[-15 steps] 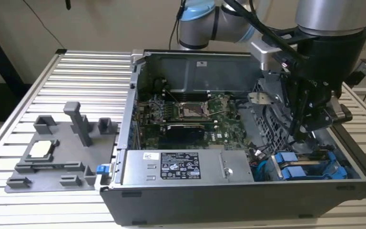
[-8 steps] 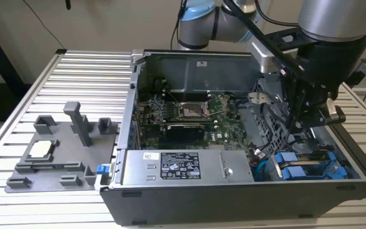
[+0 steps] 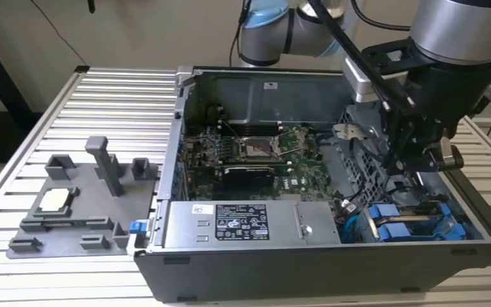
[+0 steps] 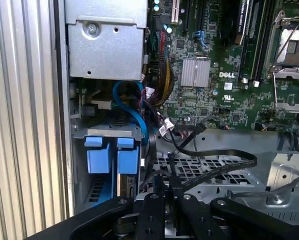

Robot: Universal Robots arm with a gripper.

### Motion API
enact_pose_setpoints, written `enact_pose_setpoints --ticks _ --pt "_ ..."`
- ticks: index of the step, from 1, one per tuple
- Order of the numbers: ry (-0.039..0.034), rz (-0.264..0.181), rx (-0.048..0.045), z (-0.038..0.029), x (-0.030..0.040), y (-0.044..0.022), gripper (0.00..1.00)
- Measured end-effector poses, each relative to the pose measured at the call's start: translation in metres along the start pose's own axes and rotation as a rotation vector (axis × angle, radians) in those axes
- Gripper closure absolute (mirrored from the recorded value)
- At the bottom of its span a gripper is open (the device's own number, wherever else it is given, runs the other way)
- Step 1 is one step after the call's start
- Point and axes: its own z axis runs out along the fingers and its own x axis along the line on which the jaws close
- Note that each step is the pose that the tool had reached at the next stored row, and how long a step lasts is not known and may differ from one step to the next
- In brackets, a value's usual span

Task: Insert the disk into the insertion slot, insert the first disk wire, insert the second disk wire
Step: 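Insert the second disk wire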

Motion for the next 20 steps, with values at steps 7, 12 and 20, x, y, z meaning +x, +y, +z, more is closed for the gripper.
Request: enact_pose_setpoints --ticks 7,12,20 --pt "-0.0034 0.005 -0.0708 0.0025 0.0037 -0.0148 0.84" --pt "-0.0058 0.01 -0.1319 0.0043 0.006 -0.0249 0.84" --pt "-0.0096 0.014 -0.1947 0.0066 0.0107 -0.0397 0.84"
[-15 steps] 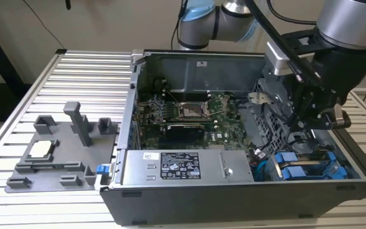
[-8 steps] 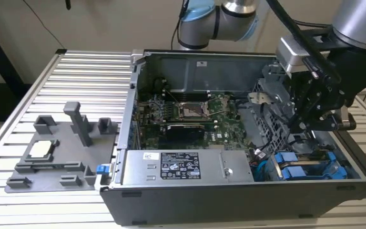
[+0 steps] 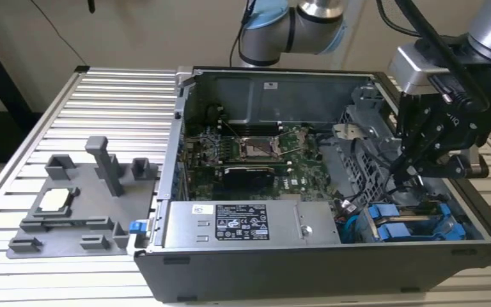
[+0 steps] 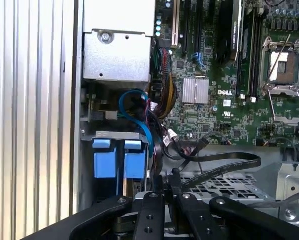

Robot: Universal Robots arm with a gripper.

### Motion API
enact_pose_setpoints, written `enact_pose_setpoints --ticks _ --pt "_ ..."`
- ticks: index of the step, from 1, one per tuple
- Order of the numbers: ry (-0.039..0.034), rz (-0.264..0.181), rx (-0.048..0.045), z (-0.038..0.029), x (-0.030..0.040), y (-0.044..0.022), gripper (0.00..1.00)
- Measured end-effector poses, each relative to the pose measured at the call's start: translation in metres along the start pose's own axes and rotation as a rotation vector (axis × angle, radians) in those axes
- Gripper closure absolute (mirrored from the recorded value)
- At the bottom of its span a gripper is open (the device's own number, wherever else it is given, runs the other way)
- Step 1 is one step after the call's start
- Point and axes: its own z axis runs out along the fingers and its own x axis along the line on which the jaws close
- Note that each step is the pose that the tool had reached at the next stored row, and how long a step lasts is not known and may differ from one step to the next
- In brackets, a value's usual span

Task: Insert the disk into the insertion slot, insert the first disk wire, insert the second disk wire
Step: 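Insert the second disk wire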

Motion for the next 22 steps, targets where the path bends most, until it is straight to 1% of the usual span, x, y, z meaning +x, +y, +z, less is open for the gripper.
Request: enact_pose_setpoints --ticks 2,8,10,13,17,19,22 --pt "-0.0011 0.001 -0.0015 0.0002 0.0006 -0.0013 0.84" --pt "-0.0184 0.005 -0.0006 0.0008 0.0061 -0.0021 0.84" --pt "-0.0219 0.006 -0.0004 0.0006 0.0096 -0.0023 0.84" --pt "-0.0227 0.007 -0.0005 0.0001 0.0154 -0.0021 0.84" --pt "-0.0233 0.012 -0.0004 -0.0001 0.0211 -0.0023 0.84" --pt "-0.0239 0.013 -0.0004 0.0 0.0232 -0.0031 0.84" --pt "-0.0256 0.013 -0.0004 0.0003 0.0238 -0.0046 0.84"
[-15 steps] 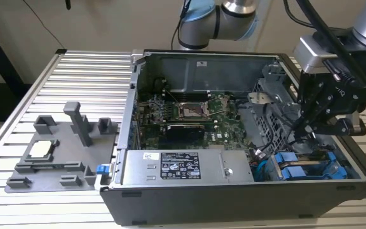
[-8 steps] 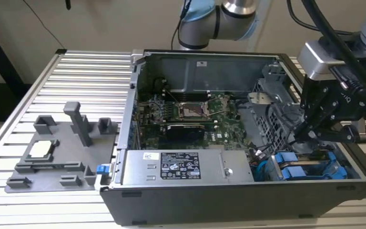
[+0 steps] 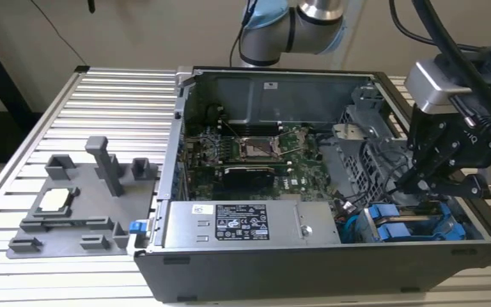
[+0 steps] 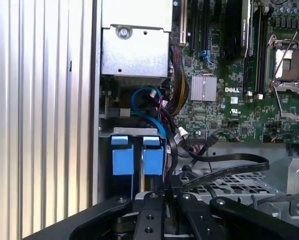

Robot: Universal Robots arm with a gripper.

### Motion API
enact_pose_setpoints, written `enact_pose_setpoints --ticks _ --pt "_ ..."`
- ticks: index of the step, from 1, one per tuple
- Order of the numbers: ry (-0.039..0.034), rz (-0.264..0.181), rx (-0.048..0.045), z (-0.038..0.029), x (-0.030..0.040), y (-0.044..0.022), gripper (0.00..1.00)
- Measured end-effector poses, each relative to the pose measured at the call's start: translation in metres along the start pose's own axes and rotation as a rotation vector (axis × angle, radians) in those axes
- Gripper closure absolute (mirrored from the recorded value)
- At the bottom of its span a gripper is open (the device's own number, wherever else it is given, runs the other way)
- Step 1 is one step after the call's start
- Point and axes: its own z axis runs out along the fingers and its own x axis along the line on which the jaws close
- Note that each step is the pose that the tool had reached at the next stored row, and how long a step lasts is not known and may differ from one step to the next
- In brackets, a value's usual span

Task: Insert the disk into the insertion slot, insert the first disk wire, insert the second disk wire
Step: 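Insert the second disk wire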

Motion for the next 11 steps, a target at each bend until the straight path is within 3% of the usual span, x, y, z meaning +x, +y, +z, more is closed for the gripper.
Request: enact_pose_setpoints --ticks 11 --pt "-0.0004 0.003 0.0002 0.0033 0.0026 -0.0109 0.84"
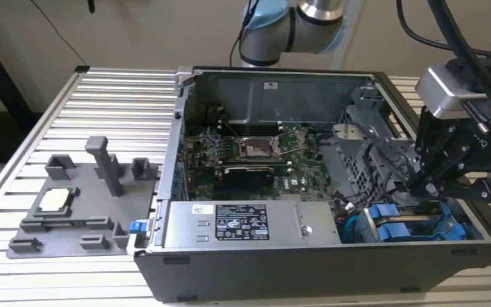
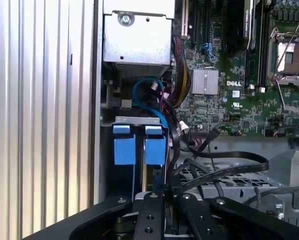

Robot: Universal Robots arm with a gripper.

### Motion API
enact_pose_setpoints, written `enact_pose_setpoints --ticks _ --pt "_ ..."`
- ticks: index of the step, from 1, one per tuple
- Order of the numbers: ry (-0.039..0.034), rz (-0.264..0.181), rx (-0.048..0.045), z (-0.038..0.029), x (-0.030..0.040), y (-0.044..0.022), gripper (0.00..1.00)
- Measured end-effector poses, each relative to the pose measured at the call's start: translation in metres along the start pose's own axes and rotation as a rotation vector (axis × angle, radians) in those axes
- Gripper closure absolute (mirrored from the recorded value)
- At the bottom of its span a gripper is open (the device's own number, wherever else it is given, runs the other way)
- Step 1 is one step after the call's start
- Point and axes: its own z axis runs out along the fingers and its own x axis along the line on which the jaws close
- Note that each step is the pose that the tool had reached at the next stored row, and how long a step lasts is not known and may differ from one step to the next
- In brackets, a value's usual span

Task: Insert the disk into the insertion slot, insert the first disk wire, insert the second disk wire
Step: 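Insert the second disk wire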

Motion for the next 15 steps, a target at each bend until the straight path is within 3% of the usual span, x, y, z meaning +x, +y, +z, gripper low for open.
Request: enact_pose_setpoints --ticks 9,15 --pt "-0.0005 0.025 0.0025 0.0051 0.0005 -0.0005 0.84" --pt "0.0002 0.023 0.0206 0.0119 0.0012 -0.0007 0.84"
